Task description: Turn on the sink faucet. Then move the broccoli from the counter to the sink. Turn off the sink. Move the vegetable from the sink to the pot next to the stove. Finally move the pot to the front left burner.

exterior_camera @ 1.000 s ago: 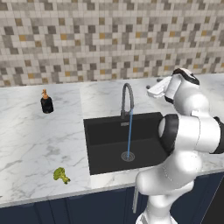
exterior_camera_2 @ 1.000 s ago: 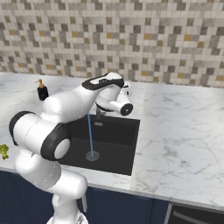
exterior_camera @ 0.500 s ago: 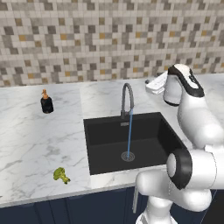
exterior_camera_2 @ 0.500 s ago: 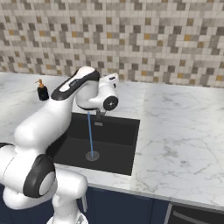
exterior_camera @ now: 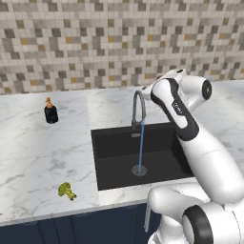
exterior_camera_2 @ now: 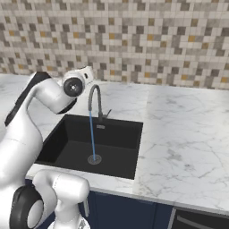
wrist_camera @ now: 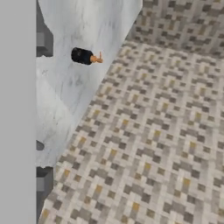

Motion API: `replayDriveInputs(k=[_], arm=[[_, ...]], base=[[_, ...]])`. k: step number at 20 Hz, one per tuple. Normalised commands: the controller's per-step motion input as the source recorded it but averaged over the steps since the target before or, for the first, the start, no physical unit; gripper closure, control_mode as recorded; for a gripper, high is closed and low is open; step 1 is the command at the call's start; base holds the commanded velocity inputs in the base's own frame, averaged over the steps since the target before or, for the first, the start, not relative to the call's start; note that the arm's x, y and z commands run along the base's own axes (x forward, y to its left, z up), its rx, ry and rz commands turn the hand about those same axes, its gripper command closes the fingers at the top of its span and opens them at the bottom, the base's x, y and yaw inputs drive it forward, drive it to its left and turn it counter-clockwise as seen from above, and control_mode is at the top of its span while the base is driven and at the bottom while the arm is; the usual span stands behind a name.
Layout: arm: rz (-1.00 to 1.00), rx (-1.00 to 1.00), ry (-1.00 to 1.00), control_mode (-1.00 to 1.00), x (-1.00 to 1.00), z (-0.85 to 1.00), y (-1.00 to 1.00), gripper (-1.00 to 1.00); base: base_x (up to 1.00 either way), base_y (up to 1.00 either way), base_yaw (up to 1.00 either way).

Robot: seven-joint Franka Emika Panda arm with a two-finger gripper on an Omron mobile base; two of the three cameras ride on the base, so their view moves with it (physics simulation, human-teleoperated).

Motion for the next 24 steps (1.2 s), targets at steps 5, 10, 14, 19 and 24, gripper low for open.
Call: replayDriveInputs(k=[5, 10, 14, 19, 24], arm=[[-0.13, -0.21, 0.28, -1.00, -0.45, -0.11, 1.00, -1.00], [-0.19, -0.17, 0.32, -1.00, -0.19, -0.39, 0.97, -1.00], [-0.19, -0.10, 0.31, -1.00, -0.07, -0.49, 0.82, -1.00], [-0.15, -0.01, 0.19, -1.00, 0.00, -0.36, 0.64, -1.00], [-0.01, 0.00, 0.16, -1.00, -0.16, -0.51, 0.37, -1.00]], base=[[0.00, 0.00, 0.00], [0.00, 0.00, 0.00], [0.00, 0.00, 0.00], [0.00, 0.00, 0.00], [0.00, 0.00, 0.00]])
